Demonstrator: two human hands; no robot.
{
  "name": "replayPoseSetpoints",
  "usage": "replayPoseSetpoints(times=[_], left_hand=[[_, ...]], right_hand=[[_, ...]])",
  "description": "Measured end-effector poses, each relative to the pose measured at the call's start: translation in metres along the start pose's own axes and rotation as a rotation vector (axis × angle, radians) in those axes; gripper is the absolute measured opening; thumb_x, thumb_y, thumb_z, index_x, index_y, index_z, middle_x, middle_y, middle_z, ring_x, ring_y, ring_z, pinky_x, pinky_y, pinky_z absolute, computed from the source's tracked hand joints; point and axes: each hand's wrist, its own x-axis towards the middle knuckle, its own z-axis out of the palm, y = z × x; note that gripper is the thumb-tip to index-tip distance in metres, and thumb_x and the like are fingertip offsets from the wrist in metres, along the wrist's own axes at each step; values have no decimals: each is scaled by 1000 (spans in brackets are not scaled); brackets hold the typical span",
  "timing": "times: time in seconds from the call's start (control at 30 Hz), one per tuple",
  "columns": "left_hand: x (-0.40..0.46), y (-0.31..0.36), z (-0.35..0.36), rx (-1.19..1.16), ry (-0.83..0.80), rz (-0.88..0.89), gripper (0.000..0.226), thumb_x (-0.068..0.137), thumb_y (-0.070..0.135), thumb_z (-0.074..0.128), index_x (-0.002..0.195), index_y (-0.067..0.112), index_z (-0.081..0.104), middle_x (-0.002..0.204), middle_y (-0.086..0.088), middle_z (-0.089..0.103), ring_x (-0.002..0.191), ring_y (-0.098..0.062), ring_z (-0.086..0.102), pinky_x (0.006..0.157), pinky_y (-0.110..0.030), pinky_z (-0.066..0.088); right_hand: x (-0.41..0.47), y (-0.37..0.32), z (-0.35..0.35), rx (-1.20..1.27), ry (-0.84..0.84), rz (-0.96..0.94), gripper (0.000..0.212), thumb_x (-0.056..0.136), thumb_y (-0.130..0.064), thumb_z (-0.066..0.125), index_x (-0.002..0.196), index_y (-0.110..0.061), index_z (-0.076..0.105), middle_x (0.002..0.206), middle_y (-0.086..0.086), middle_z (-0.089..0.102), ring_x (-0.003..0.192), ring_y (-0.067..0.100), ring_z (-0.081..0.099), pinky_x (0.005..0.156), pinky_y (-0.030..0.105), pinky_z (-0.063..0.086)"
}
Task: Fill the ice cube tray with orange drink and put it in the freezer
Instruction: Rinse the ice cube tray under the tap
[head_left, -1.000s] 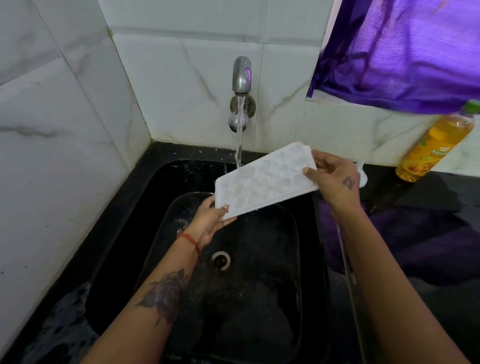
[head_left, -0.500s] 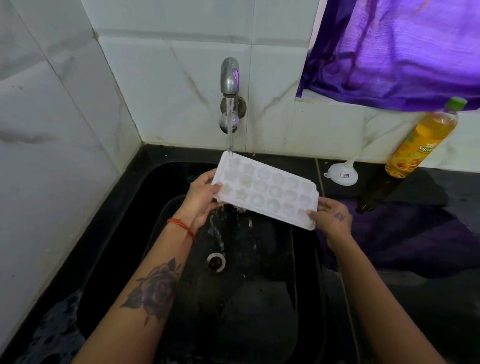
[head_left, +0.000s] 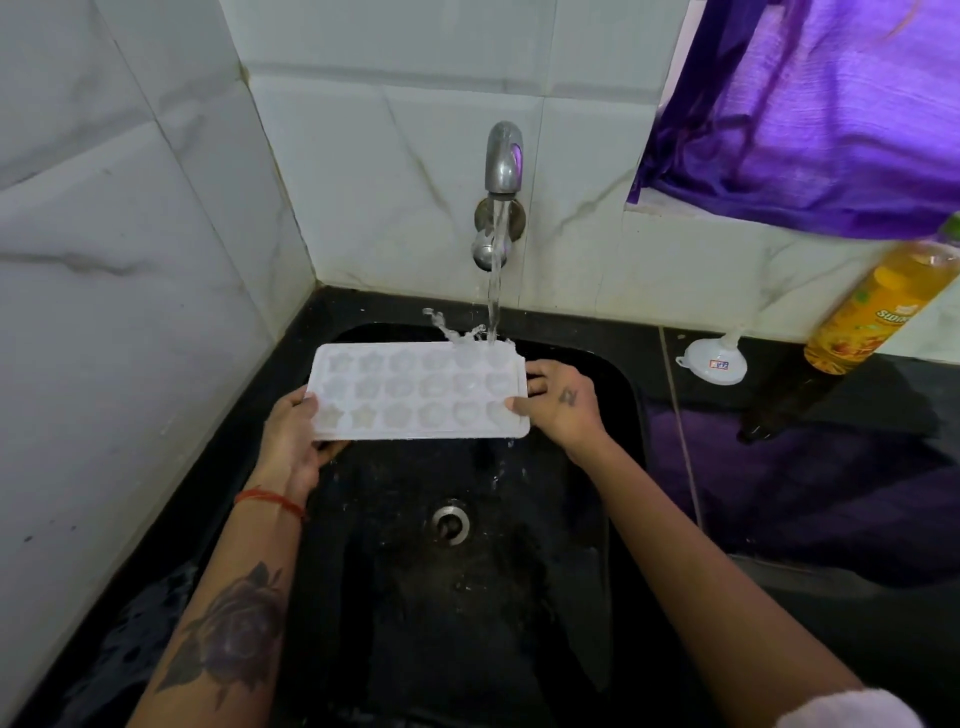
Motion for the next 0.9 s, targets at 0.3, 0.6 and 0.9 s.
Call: replayPoseSetpoints(times=[0.3,0.6,0.9], left_hand=[[-15,-32,27,13,-75,-108,34,101,10,33,134,13,42,136,-13,49,104,-27,54,87,-44,45],[-40,-20,79,115,-324,21,36,100,8,39,135,15,46,121,-7,58,102,-22,58,70,-33,51],[-37,4,57,76,-243,181,31,99,11,42,128,21,48,110,2,59,104,-22,57,85,-47,49]], right_hand=[[1,-21,-40,-40,75,-76,47,73,-7,74,118,-14,64,107,5,71,96,19,67,89,35,54],[1,44,-76,-44,284,171,47,77,-7,70,121,-14,59,112,7,68,96,19,64,80,29,53],[4,43,-35,-20,203,119,40,77,-9,72,115,-10,59,103,9,68,94,25,66,83,45,56]])
